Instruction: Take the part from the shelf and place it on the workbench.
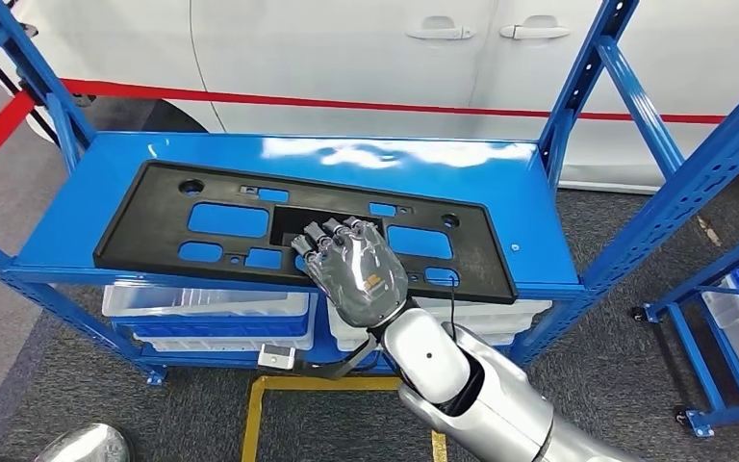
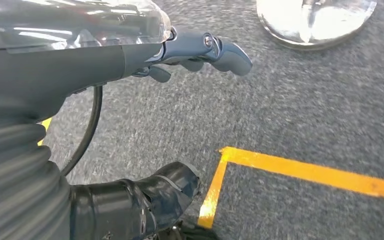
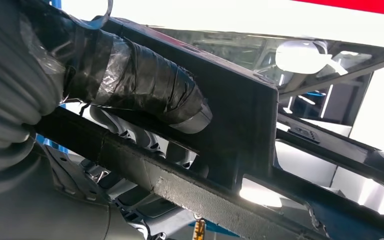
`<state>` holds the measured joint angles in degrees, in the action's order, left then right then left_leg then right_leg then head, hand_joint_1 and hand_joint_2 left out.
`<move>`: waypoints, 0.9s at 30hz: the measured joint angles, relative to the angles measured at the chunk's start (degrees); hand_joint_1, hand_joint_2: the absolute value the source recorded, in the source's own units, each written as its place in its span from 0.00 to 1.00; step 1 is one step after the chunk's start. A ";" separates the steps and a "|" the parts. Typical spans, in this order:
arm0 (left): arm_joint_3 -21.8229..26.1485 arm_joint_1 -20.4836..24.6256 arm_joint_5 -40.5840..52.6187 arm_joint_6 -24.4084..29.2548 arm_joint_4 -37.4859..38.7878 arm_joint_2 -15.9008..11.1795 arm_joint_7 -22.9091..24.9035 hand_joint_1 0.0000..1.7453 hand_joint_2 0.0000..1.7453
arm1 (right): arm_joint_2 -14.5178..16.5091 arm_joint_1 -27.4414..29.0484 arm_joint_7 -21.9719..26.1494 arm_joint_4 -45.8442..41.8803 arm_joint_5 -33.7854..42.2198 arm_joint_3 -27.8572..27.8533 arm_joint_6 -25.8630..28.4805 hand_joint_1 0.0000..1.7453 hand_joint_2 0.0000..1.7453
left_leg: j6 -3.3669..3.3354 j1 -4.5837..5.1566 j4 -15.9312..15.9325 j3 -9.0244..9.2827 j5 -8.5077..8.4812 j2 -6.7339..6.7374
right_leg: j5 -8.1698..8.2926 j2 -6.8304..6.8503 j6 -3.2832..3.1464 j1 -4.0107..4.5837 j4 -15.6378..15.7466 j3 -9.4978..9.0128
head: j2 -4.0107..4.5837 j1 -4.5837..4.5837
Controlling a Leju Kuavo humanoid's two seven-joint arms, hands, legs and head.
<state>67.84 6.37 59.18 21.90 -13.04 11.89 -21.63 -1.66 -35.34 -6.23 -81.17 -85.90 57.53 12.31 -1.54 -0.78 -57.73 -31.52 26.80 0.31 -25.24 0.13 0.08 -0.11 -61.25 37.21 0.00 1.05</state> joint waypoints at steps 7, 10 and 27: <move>0.02 -0.02 -0.04 0.53 0.01 0.05 0.30 0.00 1.00 | 0.01 0.07 0.27 0.32 1.77 -0.17 0.00 1.00 1.00 | -0.52 -0.16 -0.69 -3.04 -1.86 0.21 | -6.68 -0.07 1.09 -0.70 -10.86 1.84 | 0.00 0.15; 0.02 0.01 -0.04 0.56 0.01 0.08 0.35 0.00 1.00 | 0.21 -0.01 0.33 0.34 1.97 -0.35 0.02 1.00 1.00 | 0.12 -0.04 -1.46 -3.89 -2.17 0.18 | -3.63 -0.11 0.66 -0.59 -0.55 -4.33 | 0.00 0.15; 0.00 0.04 0.84 1.95 0.01 -0.66 1.90 0.00 1.00 | 3.09 2.53 1.37 1.79 5.07 -2.81 4.04 1.00 1.00 | 1.75 0.06 -0.97 1.02 2.54 -0.08 | 1.76 0.14 -0.95 -0.26 0.79 0.31 | 0.00 0.06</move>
<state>67.84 6.42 60.02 23.85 -13.03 11.23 -19.74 1.43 -32.82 -4.86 -79.38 -80.83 54.72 16.34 0.21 -0.72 -58.70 -30.49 29.34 0.23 -23.48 0.27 -0.87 -0.37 -60.46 37.52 0.00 1.11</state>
